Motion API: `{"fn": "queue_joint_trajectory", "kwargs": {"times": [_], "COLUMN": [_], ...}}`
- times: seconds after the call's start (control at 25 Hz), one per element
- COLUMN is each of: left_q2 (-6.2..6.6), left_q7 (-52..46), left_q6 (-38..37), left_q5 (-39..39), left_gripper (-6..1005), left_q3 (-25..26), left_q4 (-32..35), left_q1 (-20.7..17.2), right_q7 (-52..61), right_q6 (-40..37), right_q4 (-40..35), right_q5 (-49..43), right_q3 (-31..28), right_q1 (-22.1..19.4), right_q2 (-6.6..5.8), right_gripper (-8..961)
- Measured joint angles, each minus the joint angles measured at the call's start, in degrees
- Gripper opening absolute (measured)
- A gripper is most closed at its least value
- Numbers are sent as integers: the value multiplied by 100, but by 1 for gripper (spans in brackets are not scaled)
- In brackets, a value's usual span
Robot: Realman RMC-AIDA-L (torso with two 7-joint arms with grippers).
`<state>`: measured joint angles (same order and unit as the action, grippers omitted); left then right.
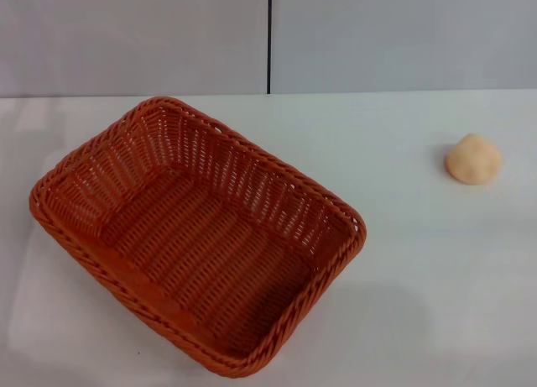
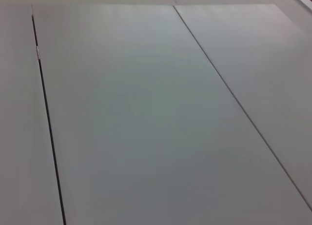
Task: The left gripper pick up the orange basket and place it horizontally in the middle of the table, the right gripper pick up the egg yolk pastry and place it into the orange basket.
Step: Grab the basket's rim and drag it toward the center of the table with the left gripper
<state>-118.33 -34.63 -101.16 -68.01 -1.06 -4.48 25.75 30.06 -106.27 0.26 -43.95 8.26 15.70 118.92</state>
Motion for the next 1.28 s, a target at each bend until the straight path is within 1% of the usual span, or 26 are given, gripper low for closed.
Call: {"fn": "queue_joint_trajectory", "kwargs": {"times": [0.48, 0.76, 0.88, 1.0, 1.08, 1.12, 1.16, 1.2, 1.24, 1.28], "left_q2": [6, 30, 31, 72, 105, 112, 153, 223, 223, 296], "left_q7": [-5, -624, -921, -2047, -3156, -3297, -3716, -4097, -4097, -4395], "left_q6": [-3, 266, 371, 792, 1209, 1259, 1351, 1399, 1399, 1417], "left_q5": [-12, -434, -488, -673, -764, -767, -780, -809, -809, -834], "left_gripper": [561, 571, 576, 581, 584, 585, 587, 589, 590, 592], "left_q3": [0, -20, -148, -665, -1381, -1503, -1871, -2252, -2252, -2511], "left_q4": [8, 403, 617, 1445, 2384, 2524, 2910, 3301, 3301, 3563], "left_q1": [14, 62, 105, 211, 245, 245, 230, 196, 196, 170], "right_q7": [0, 0, 0, 0, 0, 0, 0, 0, 1, 1], "right_q6": [74, 127, 128, 129, 130, 130, 131, 132, 132, 133], "right_q4": [16, 12, 10, 2, -20, -37, -52, -59, -65, -69], "right_q5": [0, 0, 0, 0, 0, 0, 0, 0, 0, 0], "right_q3": [0, 0, 0, 0, 0, 0, 0, 0, 0, -1], "right_q1": [3, 3, -19, -45, -55, -61, -68, -71, -76, -80], "right_q2": [0, 2, 5, -3, -8, -8, -9, -9, -9, -9], "right_gripper": [681, 679, 678, 677, 676, 676, 675, 675, 675, 674]}}
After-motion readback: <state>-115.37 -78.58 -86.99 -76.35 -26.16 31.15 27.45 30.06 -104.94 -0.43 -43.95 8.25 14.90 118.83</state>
